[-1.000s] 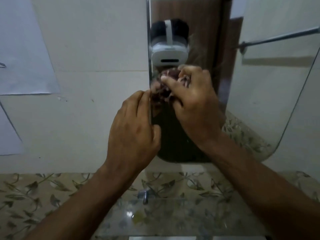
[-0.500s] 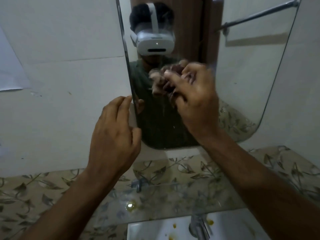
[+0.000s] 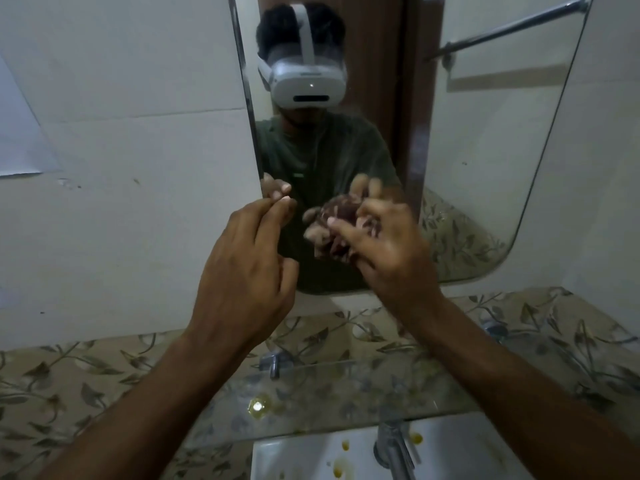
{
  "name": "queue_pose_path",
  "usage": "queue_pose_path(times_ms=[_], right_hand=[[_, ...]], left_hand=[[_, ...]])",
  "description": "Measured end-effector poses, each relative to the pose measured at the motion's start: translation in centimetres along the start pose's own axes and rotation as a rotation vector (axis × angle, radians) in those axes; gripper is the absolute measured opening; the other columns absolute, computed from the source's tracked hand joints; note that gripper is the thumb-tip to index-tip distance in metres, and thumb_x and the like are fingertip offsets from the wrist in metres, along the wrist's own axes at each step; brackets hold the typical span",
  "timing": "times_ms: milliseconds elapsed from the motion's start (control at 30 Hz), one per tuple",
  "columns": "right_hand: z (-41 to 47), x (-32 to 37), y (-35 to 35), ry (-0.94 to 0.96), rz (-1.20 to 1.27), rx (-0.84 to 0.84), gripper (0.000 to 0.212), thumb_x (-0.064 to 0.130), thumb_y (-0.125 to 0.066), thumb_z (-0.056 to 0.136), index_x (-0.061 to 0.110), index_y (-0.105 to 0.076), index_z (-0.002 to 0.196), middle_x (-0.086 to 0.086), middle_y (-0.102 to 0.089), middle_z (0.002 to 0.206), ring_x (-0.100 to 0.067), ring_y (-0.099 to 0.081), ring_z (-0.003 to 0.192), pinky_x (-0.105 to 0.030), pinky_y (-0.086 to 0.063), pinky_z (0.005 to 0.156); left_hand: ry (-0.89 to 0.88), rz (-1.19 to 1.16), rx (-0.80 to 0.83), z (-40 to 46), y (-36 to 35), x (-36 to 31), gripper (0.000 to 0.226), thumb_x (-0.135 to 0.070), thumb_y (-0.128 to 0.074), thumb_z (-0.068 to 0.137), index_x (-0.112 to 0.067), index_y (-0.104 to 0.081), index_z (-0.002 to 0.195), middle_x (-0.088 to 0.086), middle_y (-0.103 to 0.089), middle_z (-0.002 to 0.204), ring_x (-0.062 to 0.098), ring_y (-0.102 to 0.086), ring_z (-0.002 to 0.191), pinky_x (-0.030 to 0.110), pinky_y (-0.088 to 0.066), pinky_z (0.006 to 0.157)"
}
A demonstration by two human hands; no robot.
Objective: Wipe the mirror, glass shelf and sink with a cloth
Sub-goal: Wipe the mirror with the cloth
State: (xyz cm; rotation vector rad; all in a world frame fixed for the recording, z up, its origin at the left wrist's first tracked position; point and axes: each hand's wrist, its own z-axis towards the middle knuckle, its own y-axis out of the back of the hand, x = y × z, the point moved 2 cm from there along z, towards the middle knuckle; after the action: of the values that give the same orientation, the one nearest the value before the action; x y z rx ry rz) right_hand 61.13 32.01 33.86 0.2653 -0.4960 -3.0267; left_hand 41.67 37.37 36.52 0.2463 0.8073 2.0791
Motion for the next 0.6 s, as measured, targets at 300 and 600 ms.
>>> queue_pose_path(times_ms=[300,600], right_hand=[[-1.3,1.7,-0.7,-0.101,0.023,0.054,0.034,0.011,-0.065,0.092,0.014,-0.068,0.126,-0.021,-0.06,0.123,-0.03,-0.054,0.105,-0.037,-0.053,0.083],[-0.7,-2.1,1.0,-0.28,0.028,-0.098,0.043,0.008,-0.063,0.087,0.018,-0.065,0.129,-0.018,-0.056,0.123,-0.027,-0.049,0.105,-0.035,-0.052,0.085]], left_hand=[[-0.05,0.021,0.114,-1.1,-2.0,-1.3,0.057,-0.026,-0.048,0.09,-0.012,-0.041,0.145,0.007,-0.047,0.14,0.016,-0.045,0.124,0.019,-0.03,0.104],[-0.023,-0.01,0.115,-1.7,-3.0,-1.3,0.061,-0.027,-0.051,0.086,-0.014,-0.042,0.144,0.007,-0.048,0.137,0.017,-0.046,0.122,0.022,-0.034,0.099]])
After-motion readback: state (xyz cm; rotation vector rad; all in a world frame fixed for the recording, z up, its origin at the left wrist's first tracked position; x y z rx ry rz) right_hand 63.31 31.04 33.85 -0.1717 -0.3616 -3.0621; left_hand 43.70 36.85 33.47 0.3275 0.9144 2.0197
